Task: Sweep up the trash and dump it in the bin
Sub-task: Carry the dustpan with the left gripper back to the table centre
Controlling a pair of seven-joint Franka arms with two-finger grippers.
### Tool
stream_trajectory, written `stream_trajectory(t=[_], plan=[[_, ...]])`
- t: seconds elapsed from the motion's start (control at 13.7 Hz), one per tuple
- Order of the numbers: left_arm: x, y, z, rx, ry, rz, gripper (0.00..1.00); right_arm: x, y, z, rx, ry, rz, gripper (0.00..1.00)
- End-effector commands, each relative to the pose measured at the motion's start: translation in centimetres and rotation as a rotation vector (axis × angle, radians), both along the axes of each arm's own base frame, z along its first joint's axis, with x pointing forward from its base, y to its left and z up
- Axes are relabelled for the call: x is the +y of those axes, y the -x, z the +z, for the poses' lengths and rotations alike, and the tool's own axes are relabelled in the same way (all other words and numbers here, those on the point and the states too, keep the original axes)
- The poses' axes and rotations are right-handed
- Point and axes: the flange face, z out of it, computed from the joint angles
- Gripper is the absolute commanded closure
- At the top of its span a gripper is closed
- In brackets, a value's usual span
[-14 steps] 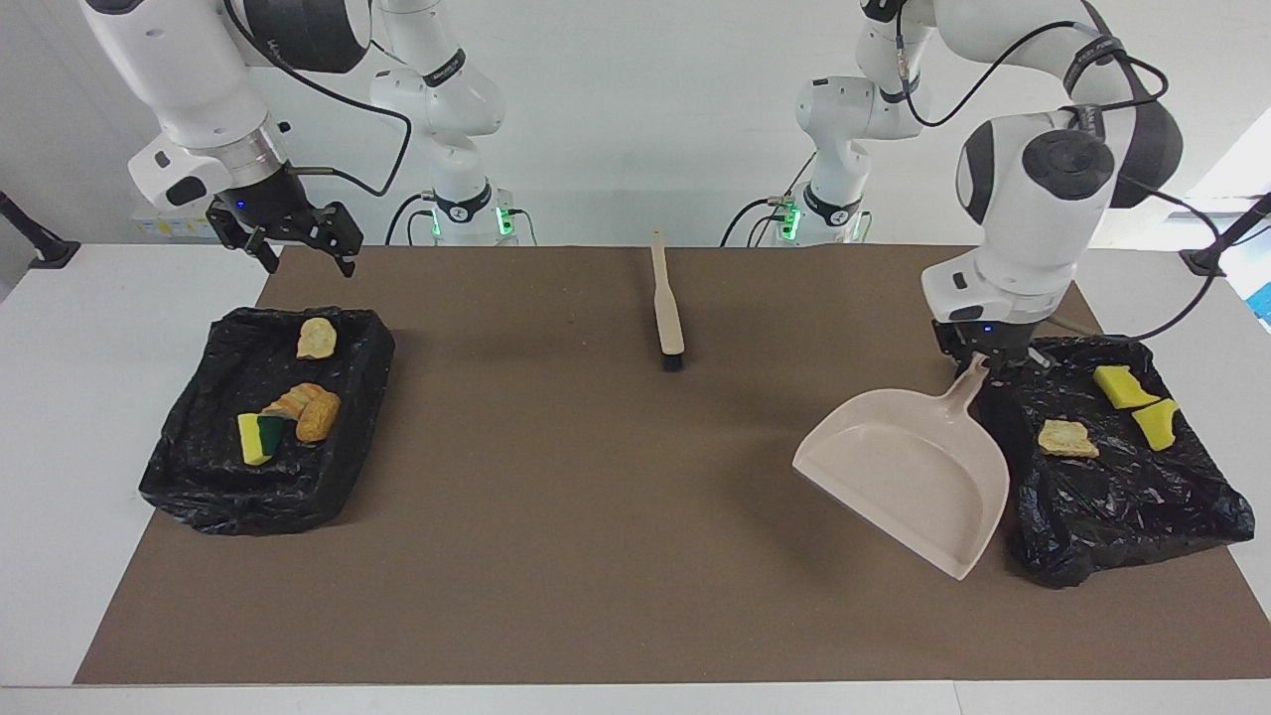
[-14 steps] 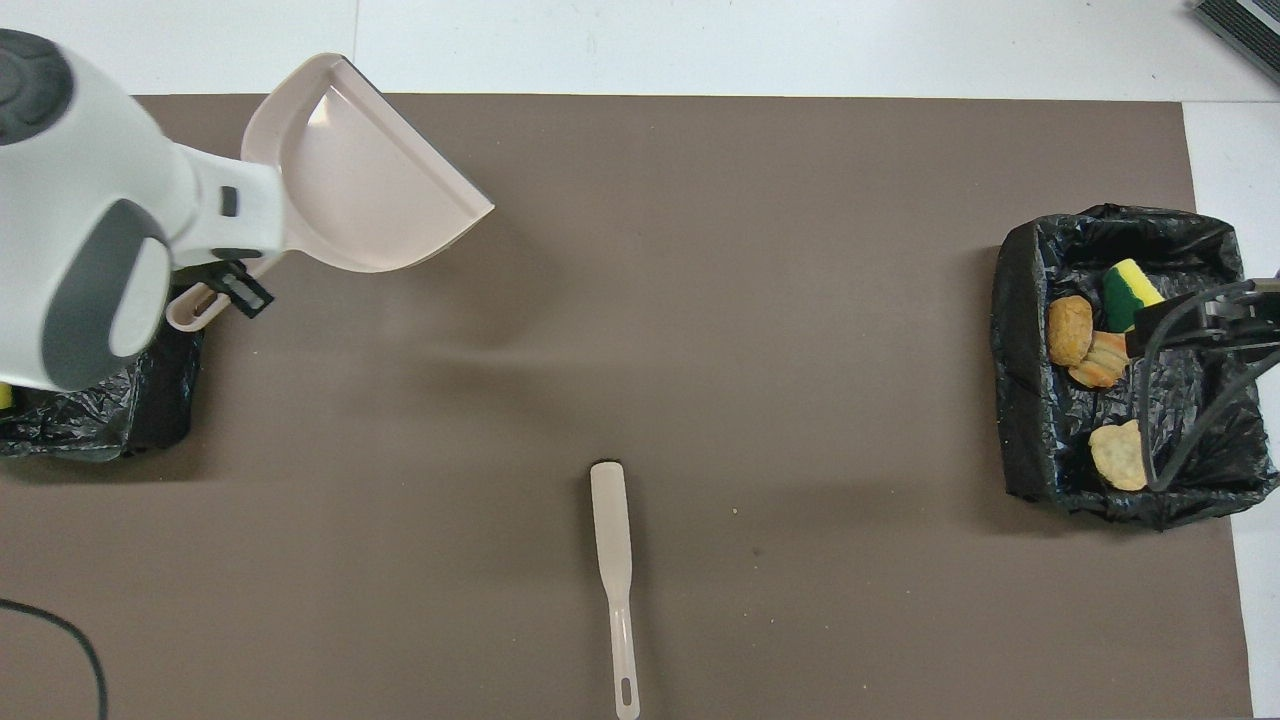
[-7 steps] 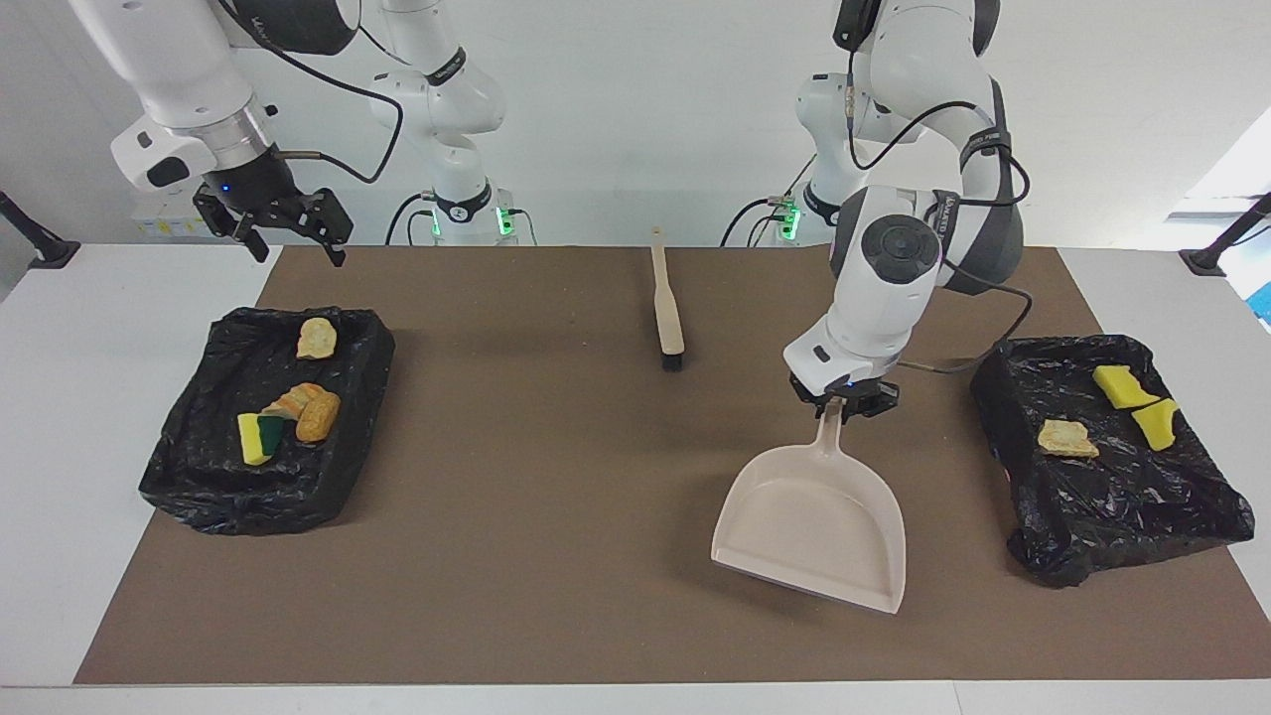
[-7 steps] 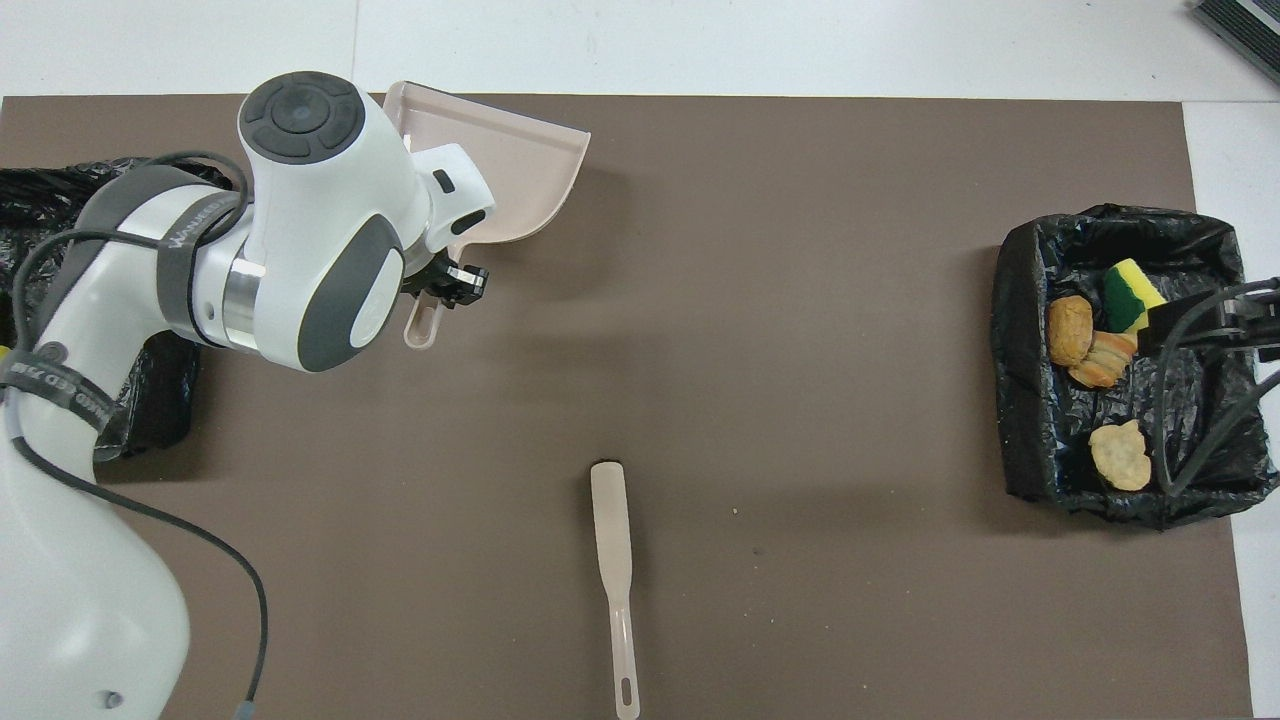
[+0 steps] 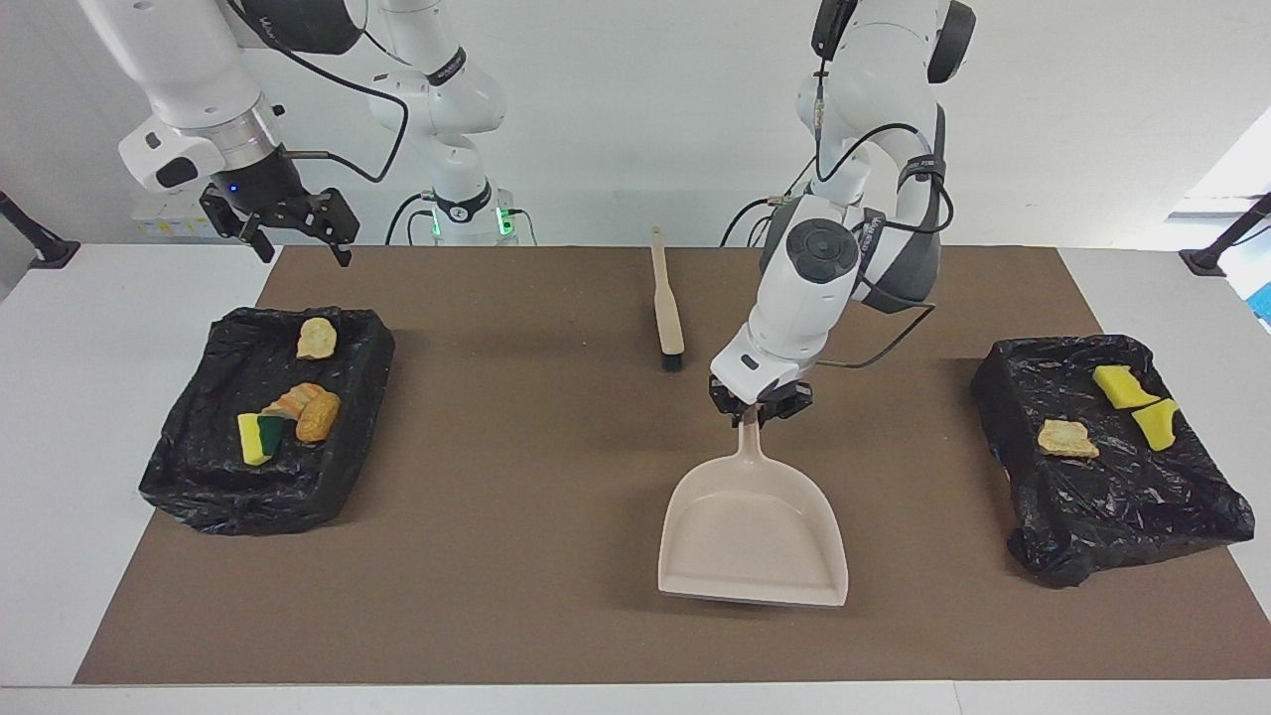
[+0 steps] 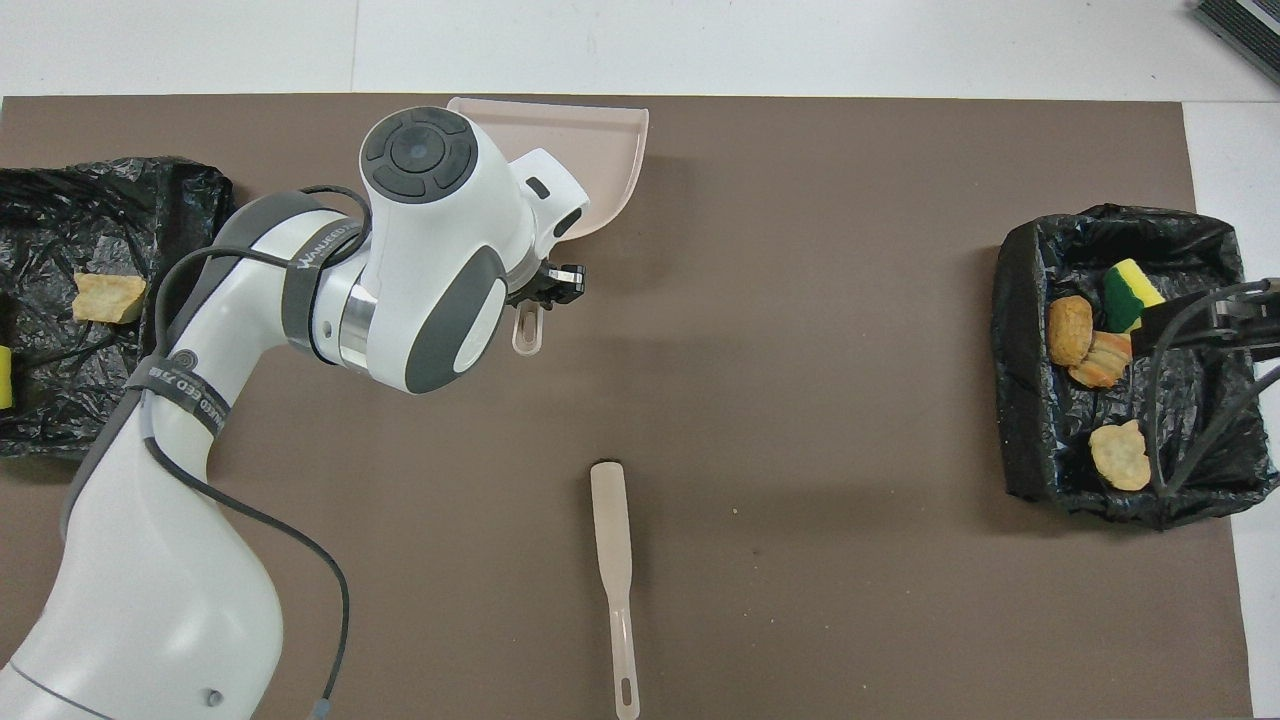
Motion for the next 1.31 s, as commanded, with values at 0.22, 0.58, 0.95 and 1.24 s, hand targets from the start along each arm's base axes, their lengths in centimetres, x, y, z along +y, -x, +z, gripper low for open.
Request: stream_trajectory(t=[0.22, 0.58, 0.95, 1.24], plan=[[-3.0, 0.3, -2.7, 0.017, 0.006, 0.012, 1.00, 0.0, 0.4, 0.2, 0.003, -0.009, -0.020, 0.00], [-3.3, 0.7, -4.1, 0.027, 0.008, 0.012, 0.64, 0.0, 0.4, 0.2, 0.003, -0.009, -0.020, 0.00], [-3.1, 1.3, -5.5, 0.048, -0.005, 0.013, 0.47, 0.0, 0.4, 0.2, 0.003, -0.009, -0.020, 0.00], [-2.7, 0.8, -3.9, 0.005, 0.003, 0.000, 0.00, 0.0, 0.4, 0.2, 0.003, -0.009, -0.020, 0.00]])
